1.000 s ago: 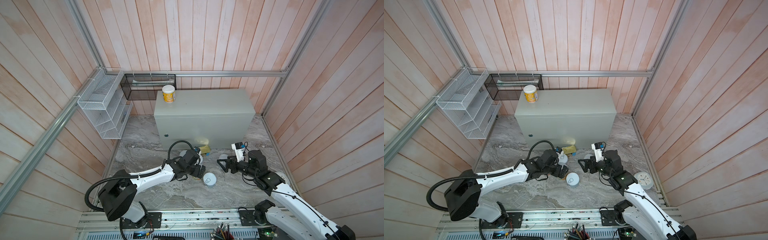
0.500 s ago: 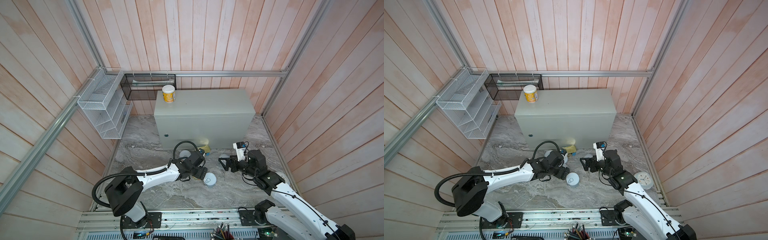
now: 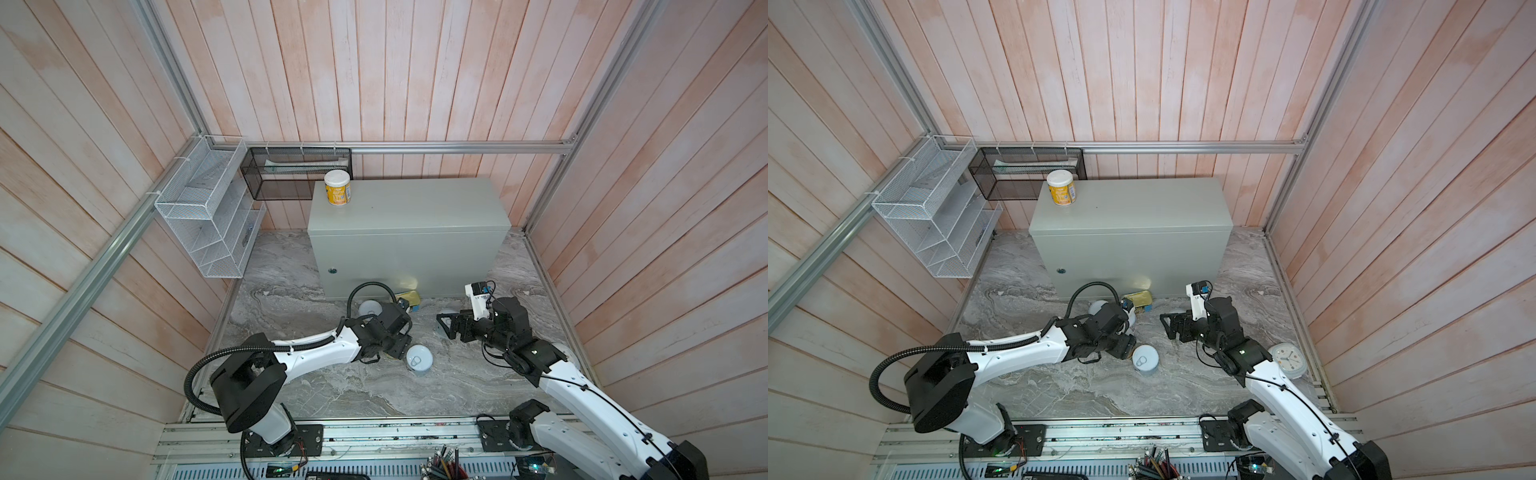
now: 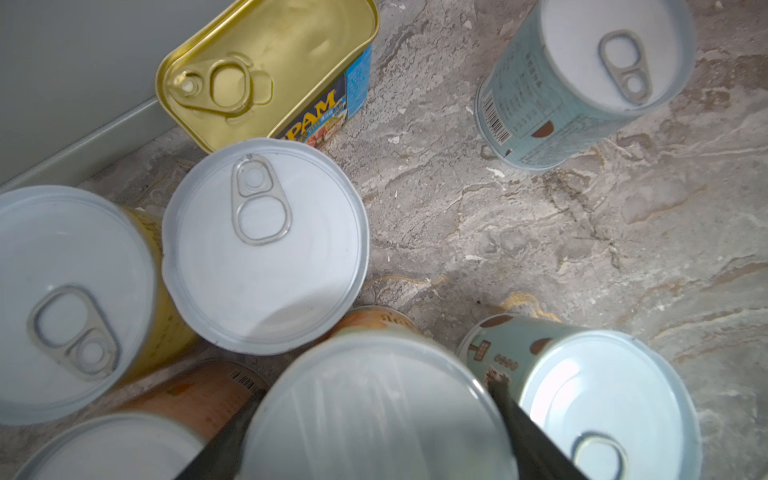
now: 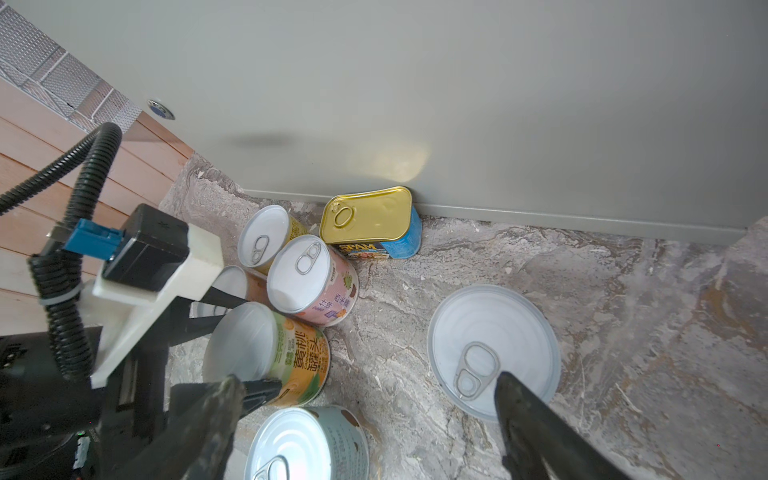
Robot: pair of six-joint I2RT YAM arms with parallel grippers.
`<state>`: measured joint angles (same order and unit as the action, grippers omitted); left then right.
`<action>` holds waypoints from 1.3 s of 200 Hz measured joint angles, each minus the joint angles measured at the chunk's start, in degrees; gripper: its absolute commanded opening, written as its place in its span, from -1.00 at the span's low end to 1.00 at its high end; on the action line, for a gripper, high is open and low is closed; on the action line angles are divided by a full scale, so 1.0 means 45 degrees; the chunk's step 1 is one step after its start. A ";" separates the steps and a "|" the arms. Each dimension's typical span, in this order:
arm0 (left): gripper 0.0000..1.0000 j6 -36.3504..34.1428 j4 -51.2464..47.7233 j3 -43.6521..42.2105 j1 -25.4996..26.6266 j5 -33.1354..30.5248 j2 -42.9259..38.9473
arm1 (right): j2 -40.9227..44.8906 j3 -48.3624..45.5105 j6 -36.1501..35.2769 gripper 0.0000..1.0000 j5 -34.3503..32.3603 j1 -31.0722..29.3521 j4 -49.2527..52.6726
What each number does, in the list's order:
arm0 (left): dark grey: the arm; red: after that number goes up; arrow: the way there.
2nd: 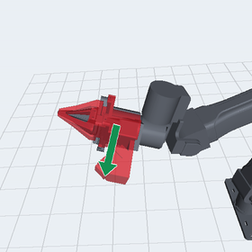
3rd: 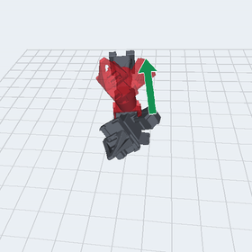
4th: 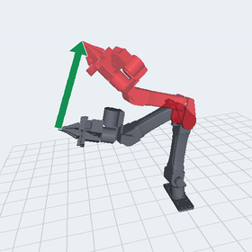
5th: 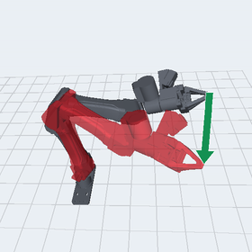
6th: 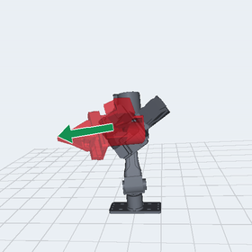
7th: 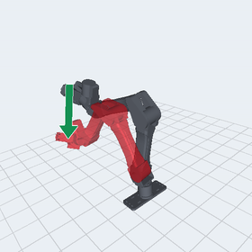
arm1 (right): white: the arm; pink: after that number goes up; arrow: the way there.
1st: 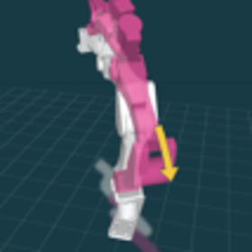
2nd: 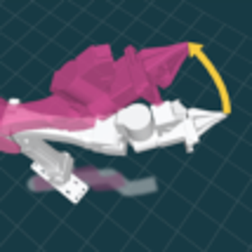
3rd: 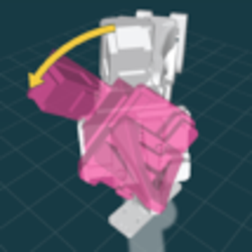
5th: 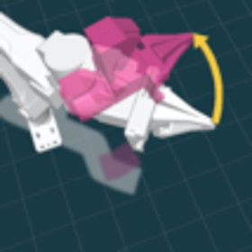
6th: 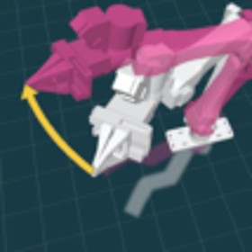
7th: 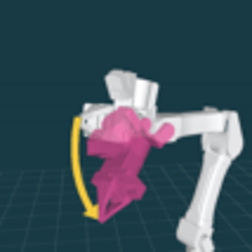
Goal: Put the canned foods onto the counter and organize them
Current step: 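Grasp and lift the green-and-orange labelled can with the left gripper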
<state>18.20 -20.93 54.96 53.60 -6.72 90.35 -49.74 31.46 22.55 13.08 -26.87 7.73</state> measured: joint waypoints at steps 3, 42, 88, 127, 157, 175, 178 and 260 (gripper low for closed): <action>0.22 0.0000 -0.0010 0.0005 -0.0005 0.0000 0.0000 | 0.0000 0.0000 0.0000 0.88 0.0000 0.0000 0.0005; 0.20 -0.0034 -0.1078 0.0748 -0.0005 0.0005 0.0024 | 0.0015 0.0000 -0.0019 0.88 -0.0005 0.0000 -0.0083; 0.08 -0.0097 -0.2341 0.2909 -0.0418 0.0559 0.0005 | 0.0160 -0.0185 -0.0214 0.88 0.0102 -0.0005 -0.0928; 0.08 -0.0253 -0.2997 0.3895 -0.1817 0.1205 -0.0393 | 0.0505 -0.0622 -0.0797 0.88 0.0291 -0.0423 -0.1826; 0.04 -0.0573 -0.3803 0.4745 -0.2424 0.1583 -0.0481 | 0.0588 -0.1030 -0.1292 0.88 0.0262 -0.1248 -0.2521; 0.03 -0.0792 -0.4415 0.5479 -0.2448 0.2079 -0.0432 | 0.0578 -0.1078 -0.1695 0.88 0.0073 -0.2035 -0.3002; 0.03 -0.0801 -0.4483 0.5591 -0.2448 0.2147 -0.0427 | 0.0573 -0.1078 -0.1778 0.88 0.0049 -0.2186 -0.3094; -0.01 -0.1078 -0.5221 0.7888 -0.2448 0.4605 0.0117 | 0.0500 -0.1078 -0.2671 0.89 -0.0282 -0.2929 -0.5071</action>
<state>13.34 -44.42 90.45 42.59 14.00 90.87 -47.48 26.61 10.52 11.81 -40.05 -15.09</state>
